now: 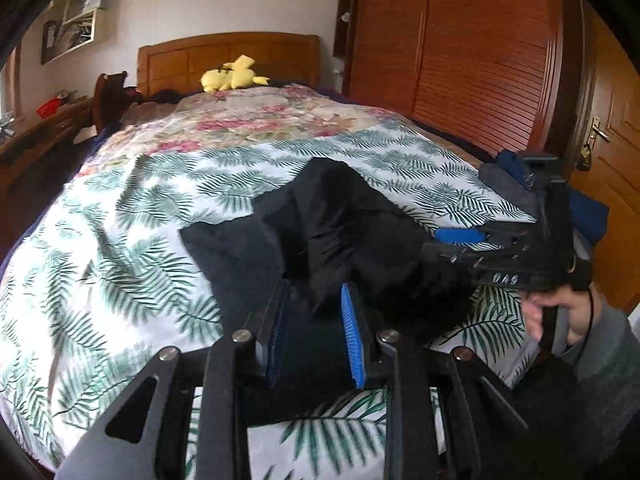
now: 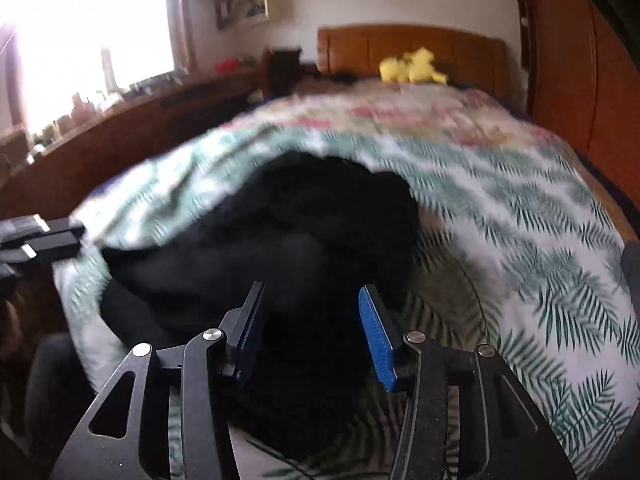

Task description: Fold large clothes

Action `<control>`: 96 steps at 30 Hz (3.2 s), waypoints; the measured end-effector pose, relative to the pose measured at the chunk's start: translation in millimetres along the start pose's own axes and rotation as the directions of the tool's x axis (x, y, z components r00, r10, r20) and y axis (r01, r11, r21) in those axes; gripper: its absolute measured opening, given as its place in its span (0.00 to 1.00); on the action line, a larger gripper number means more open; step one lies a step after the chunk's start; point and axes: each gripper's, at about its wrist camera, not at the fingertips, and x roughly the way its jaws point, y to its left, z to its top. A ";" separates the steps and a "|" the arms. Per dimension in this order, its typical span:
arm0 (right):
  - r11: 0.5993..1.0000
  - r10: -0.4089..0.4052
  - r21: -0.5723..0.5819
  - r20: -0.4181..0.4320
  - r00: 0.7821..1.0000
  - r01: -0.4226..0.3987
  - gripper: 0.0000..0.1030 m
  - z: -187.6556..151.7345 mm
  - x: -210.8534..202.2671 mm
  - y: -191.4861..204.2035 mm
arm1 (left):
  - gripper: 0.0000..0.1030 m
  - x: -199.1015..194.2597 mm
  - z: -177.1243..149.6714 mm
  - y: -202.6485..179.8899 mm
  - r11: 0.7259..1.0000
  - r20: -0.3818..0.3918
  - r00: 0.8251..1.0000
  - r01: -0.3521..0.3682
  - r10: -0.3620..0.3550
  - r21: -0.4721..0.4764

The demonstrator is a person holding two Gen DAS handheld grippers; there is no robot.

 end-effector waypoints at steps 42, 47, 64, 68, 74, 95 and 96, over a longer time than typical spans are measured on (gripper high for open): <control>0.989 0.143 -0.036 0.109 0.984 -0.140 0.46 1.0 -14.3 35.0 | 0.06 -35.4 -41.4 34.4 0.994 0.018 0.995 -0.094 0.095 -0.055; 0.990 0.121 -0.072 -0.030 0.992 -0.123 0.47 -4.0 15.5 47.8 | 0.06 -13.2 -67.8 47.6 0.991 -0.045 0.994 -0.099 0.095 -0.094; 0.997 0.070 -0.005 -0.111 0.991 -0.071 0.54 -28.0 15.8 30.5 | 0.06 -4.3 -70.0 44.0 0.991 -0.042 0.991 -0.130 0.128 -0.041; 0.994 0.104 0.052 -0.131 0.986 -0.098 0.57 -33.7 18.4 21.9 | 0.06 -3.1 -70.1 41.8 0.990 -0.043 0.989 -0.140 0.139 -0.030; 0.977 0.195 0.121 -0.177 0.965 -0.176 0.57 -35.2 20.1 25.3 | 0.06 -3.8 -68.2 53.3 0.988 -0.037 0.989 -0.148 0.146 -0.049; 0.980 0.133 0.151 -0.015 0.991 -0.130 0.57 8.7 -11.4 17.5 | 0.06 -19.8 -70.0 84.3 0.984 -0.025 0.986 -0.164 0.163 -0.067; 0.982 0.119 0.146 -0.014 0.993 -0.116 0.57 16.0 -4.2 10.7 | 0.06 -19.2 -70.1 84.7 0.984 -0.028 0.986 -0.164 0.162 -0.067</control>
